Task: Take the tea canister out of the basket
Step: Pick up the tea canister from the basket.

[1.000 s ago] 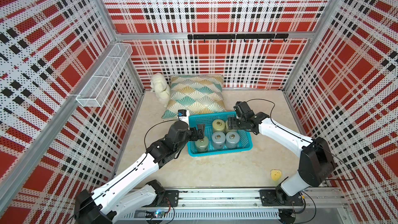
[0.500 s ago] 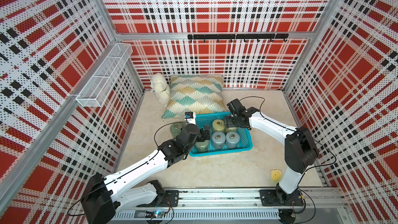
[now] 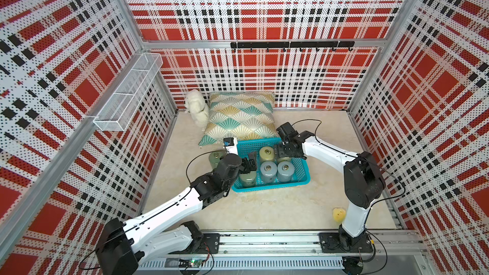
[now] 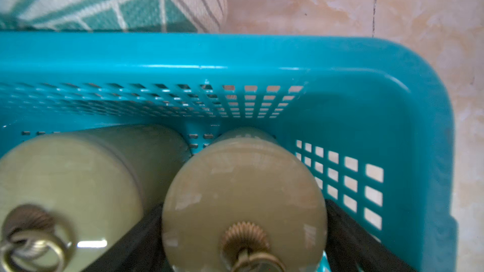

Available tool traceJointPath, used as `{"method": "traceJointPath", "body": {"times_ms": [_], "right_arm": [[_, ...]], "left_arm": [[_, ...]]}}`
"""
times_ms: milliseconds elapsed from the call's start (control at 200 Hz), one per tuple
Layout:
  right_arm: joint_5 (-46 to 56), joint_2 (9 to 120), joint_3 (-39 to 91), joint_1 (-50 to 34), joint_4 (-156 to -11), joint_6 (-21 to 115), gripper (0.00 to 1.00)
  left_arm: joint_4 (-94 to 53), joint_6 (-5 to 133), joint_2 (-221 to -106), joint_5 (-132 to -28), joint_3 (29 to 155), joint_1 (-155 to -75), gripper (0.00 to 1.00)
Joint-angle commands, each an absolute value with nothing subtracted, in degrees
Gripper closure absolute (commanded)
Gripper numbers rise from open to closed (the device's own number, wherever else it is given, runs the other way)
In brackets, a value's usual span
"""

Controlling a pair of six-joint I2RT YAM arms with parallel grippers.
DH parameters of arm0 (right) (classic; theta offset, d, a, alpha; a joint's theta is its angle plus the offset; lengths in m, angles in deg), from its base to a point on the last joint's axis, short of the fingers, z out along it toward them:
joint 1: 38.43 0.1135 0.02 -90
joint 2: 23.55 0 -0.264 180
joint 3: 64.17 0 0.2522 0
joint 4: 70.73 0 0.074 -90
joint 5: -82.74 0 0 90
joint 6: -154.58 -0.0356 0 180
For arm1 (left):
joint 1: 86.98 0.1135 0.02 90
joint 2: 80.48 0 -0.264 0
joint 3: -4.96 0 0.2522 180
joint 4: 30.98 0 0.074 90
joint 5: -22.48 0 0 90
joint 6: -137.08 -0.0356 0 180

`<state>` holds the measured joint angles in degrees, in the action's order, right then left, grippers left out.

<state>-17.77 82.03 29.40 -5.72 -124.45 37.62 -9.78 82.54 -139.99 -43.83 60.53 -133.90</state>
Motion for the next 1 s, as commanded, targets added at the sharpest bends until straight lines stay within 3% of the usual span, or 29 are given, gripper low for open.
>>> {"method": "traceJointPath", "body": {"times_ms": [0,381,531,676,997], "right_arm": [[-19.83,83.34,29.56,-6.1,-127.05,38.19,0.06],[-19.48,88.41,31.85,-6.2,-124.63,38.35,0.04],[-19.48,89.06,32.56,-6.26,-124.5,38.41,0.09],[-19.44,88.14,32.23,-6.26,-124.48,38.5,0.23],[-19.68,79.02,32.53,-4.94,-127.02,37.85,0.26]], "left_arm": [[-11.41,81.05,-139.81,-43.89,59.83,-133.83,0.01],[-11.77,80.31,-141.19,-46.19,60.3,-133.83,0.01],[-12.08,79.52,-141.33,-47.25,60.0,-133.83,0.01],[-12.47,79.25,-141.16,-48.27,59.9,-133.83,0.0],[-19.85,78.33,-140.66,-51.51,57.25,-135.37,0.0]]}}
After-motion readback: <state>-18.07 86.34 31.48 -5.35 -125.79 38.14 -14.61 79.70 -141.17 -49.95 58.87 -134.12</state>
